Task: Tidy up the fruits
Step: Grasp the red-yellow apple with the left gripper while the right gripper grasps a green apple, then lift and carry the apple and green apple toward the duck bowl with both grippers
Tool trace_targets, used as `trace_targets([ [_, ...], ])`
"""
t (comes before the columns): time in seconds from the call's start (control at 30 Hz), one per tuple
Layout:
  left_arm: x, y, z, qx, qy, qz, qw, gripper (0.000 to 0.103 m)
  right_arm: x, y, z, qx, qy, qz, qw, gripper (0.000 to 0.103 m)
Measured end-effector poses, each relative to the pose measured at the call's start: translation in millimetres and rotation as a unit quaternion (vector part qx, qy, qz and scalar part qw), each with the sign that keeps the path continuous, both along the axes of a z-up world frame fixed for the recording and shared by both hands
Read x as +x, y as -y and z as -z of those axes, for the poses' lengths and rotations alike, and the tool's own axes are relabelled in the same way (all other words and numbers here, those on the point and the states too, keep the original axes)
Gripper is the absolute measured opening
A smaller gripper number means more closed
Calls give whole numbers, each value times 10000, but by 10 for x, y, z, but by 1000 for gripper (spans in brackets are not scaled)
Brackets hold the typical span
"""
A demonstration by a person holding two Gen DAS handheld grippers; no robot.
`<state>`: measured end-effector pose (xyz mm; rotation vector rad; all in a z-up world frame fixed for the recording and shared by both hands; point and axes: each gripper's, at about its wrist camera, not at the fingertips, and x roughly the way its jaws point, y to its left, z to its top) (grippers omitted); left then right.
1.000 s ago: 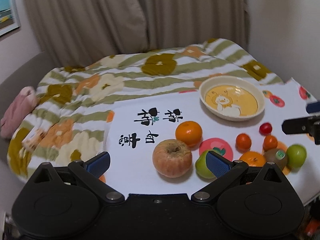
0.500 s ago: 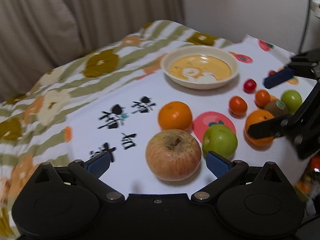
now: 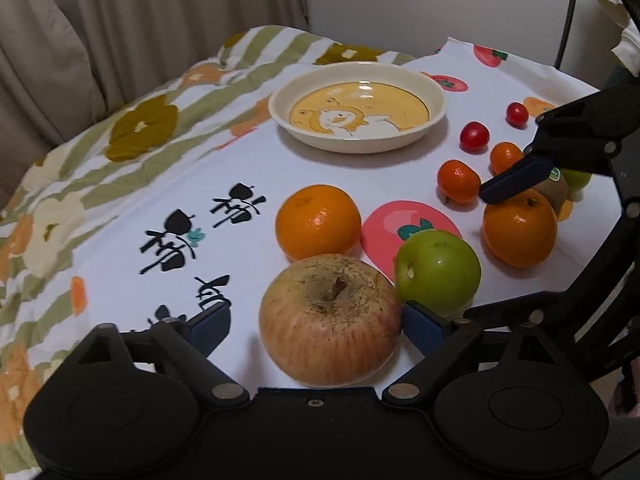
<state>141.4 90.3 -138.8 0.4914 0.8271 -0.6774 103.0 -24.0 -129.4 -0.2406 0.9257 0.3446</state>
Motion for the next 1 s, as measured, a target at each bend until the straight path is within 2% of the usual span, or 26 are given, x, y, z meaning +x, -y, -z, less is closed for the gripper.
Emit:
trace_targets([
  [0.2, 57, 10, 54, -37, -155, 131, 9998, 87, 50, -58, 62, -11, -95, -17, 10000, 89],
  [0.3, 85, 7, 67, -123, -276, 204, 9993, 80, 64, -89, 71, -2, -128, -112, 9999, 85],
  [0.53, 80, -52, 59, -243, -335, 167, 9990, 80, 99, -140, 89, -96, -120, -181, 9997, 78],
  [0.8, 36, -202, 42, -133, -310, -179, 9993, 80, 133, -183, 140, -88, -34, -166, 9998, 74],
  [0.87, 20, -247, 42, -126, -306, -269, 9991, 80, 147, -189, 156, -79, -27, -148, 9999, 69],
  [1.0, -17, -311, 29, -110, -239, -426, 9987, 80, 115, -217, 154, -143, 70, -180, 9997, 69],
])
